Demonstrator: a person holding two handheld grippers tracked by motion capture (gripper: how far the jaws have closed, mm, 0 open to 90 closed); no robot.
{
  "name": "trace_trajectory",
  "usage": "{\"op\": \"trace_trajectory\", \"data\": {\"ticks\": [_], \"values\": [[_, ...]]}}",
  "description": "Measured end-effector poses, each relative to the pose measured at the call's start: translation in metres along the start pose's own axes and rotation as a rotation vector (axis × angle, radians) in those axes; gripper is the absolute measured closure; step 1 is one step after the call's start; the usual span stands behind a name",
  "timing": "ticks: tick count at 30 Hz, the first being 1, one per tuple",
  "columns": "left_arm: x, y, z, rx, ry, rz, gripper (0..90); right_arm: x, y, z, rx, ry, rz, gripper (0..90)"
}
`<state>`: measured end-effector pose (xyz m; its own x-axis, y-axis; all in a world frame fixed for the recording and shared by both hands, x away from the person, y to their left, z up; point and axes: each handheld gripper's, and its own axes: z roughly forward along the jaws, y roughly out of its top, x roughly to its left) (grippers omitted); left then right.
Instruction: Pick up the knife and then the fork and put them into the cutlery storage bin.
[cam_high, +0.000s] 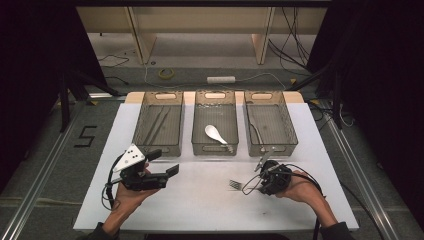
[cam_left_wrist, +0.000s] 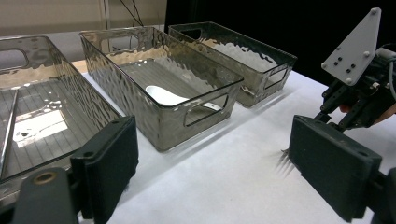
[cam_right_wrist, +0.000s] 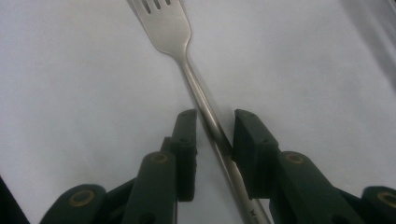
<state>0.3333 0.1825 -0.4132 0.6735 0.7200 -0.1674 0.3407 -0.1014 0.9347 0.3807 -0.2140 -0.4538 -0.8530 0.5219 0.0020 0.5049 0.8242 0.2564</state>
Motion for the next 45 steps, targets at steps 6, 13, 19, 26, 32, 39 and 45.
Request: {"op": "trace_trajectory", "data": {"ticks": [6,13,19,26,32,39,45], "values": [[0.0,0.0,0.0,-0.001,0.0,0.0,15.7,-0.001,0.0,0.001,0.005,-0.006,-0.008,72.6],[0.0,0.0,0.0,0.001,0.001,0.0,15.7,0.003,0.002,0.002,0.026,-0.02,-0.026,73.1],[0.0,0.0,0.0,0.002,0.001,-0.001,15.7,0.005,0.003,0.003,0.041,-0.03,-0.042,75.1],[0.0,0.0,0.0,0.001,0.003,0.001,15.7,0.007,0.005,0.003,0.05,-0.022,-0.051,81.0],[0.0,0.0,0.0,0.0,0.003,0.001,15.7,0.008,0.006,0.004,0.057,-0.018,-0.056,83.3],[0.0,0.0,0.0,0.0,0.004,0.003,15.7,0.011,0.007,0.003,0.066,-0.034,-0.068,84.1],[0.0,0.0,0.0,-0.001,0.004,0.005,15.7,0.009,0.007,0.001,0.051,-0.043,-0.073,84.3]]}}
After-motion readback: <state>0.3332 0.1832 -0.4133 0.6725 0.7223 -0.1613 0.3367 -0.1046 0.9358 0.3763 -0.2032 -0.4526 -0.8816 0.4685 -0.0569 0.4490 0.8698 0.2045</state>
